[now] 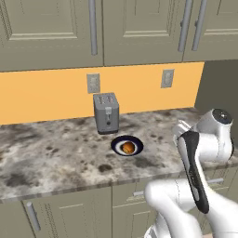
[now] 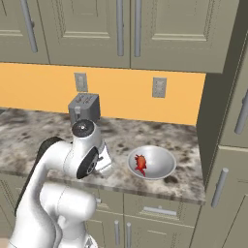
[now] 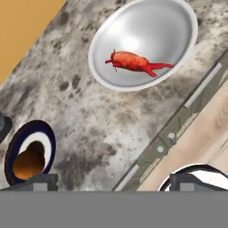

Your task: Remove the orange from the bowl and place it on the small plate. Then place the bowl with only the fish in the microwave, close the door, and press the start button to microwave the fish.

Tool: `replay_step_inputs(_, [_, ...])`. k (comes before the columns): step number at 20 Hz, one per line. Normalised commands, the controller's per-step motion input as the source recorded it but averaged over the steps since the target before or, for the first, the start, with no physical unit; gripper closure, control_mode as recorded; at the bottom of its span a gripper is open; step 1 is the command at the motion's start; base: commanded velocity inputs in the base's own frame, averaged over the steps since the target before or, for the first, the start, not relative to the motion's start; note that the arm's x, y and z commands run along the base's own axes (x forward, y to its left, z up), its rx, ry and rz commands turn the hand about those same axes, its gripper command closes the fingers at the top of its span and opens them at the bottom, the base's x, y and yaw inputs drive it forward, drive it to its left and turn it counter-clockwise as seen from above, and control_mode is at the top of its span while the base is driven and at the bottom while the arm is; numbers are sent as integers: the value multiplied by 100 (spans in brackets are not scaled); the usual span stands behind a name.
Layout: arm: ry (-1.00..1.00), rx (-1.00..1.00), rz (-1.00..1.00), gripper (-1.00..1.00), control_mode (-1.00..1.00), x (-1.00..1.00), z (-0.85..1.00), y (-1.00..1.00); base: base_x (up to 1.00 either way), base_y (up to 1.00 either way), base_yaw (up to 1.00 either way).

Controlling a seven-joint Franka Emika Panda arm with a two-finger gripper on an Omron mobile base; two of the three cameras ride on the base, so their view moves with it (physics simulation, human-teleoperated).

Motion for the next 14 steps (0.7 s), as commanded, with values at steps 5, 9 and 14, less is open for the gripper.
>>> replay_step_inputs(5, [-6, 26, -13, -100, -100, -69, 9, -100, 0, 0, 0])
replay_step_inputs(9, [-13, 22, -8, -100, -100, -8, -5, -100, 0, 0, 0])
replay_step_inputs(14, [0, 9, -2, -100, -100, 28, -16, -84, 0, 0, 0])
